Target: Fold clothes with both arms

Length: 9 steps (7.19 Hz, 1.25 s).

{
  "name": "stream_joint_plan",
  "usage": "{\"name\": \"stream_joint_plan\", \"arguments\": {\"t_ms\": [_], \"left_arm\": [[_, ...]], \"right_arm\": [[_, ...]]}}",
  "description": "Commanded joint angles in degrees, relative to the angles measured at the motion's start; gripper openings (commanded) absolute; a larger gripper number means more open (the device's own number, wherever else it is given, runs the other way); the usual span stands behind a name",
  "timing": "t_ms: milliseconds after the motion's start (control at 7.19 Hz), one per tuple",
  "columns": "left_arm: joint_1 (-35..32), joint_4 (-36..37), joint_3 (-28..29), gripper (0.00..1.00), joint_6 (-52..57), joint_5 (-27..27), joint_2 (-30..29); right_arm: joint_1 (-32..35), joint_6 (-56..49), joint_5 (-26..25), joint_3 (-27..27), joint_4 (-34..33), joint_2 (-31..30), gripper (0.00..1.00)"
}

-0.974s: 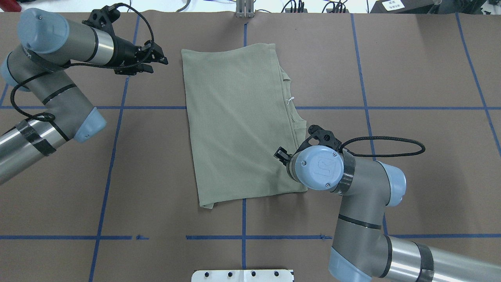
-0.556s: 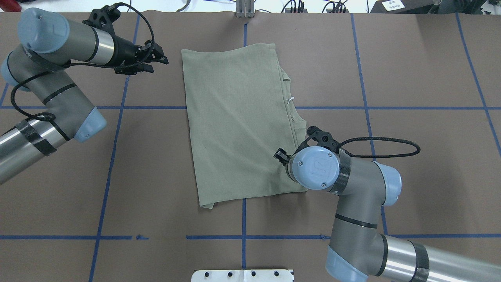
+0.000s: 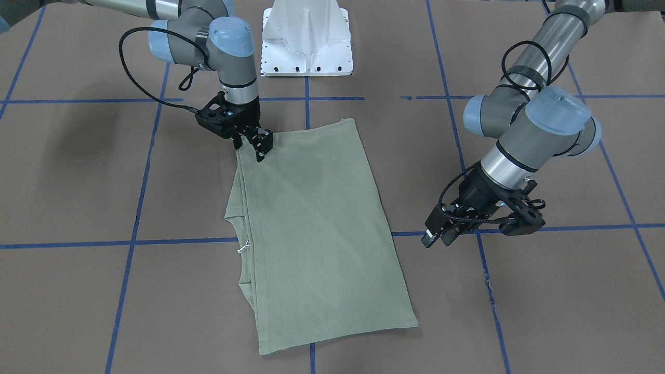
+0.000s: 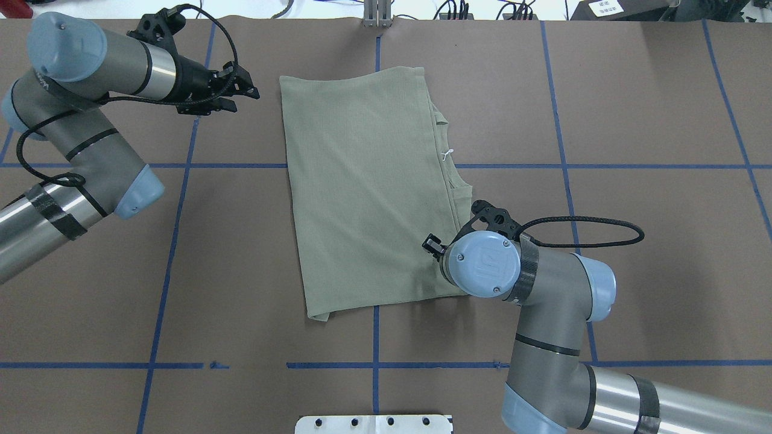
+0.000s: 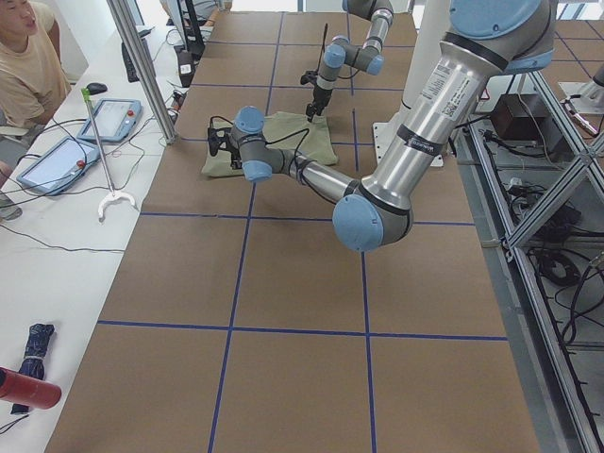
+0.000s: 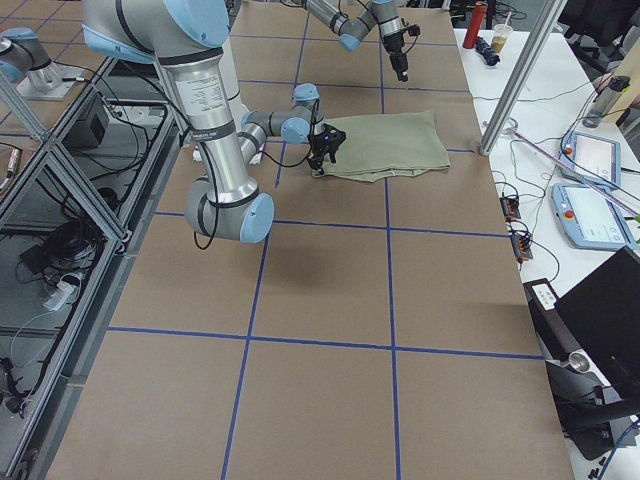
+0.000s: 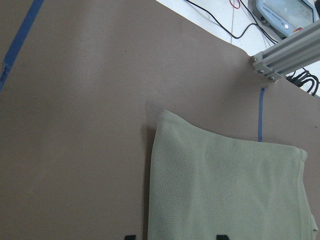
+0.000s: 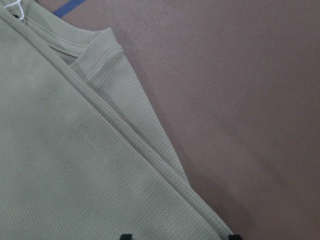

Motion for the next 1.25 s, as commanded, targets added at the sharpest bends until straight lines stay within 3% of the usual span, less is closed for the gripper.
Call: {"name": "stream_joint_plan", "arguments": {"t_ms": [0, 139, 696, 835, 1113], "left_arm": [[0.0, 0.0, 0.0, 0.62, -0.09, -0.1, 0.03], [0.0, 0.0, 0.0, 0.61, -0.09, -0.1, 0.03], [0.0, 0.0, -0.09, 0.62, -0.09, -0.27, 0.38], [0.0, -0.09, -0.35, 0.62, -0.53, -0.36, 0.47], [1.74, 0.0, -5.07, 0.61, -8.05, -0.19, 1.86]], "right_arm": [[-0.07, 0.0, 0.0, -0.17, 0.0, 0.06, 0.14], [-0.16, 0.0, 0.18, -0.17, 0.0, 0.06, 0.0], [0.72, -0.88, 2.63, 0.62, 0.09, 1.2, 0.0], [0.81, -0.88, 3.77, 2.89, 0.0, 1.12, 0.0], [0.46, 1.13, 3.78, 4.92, -0.17, 0.15, 0.0]]}}
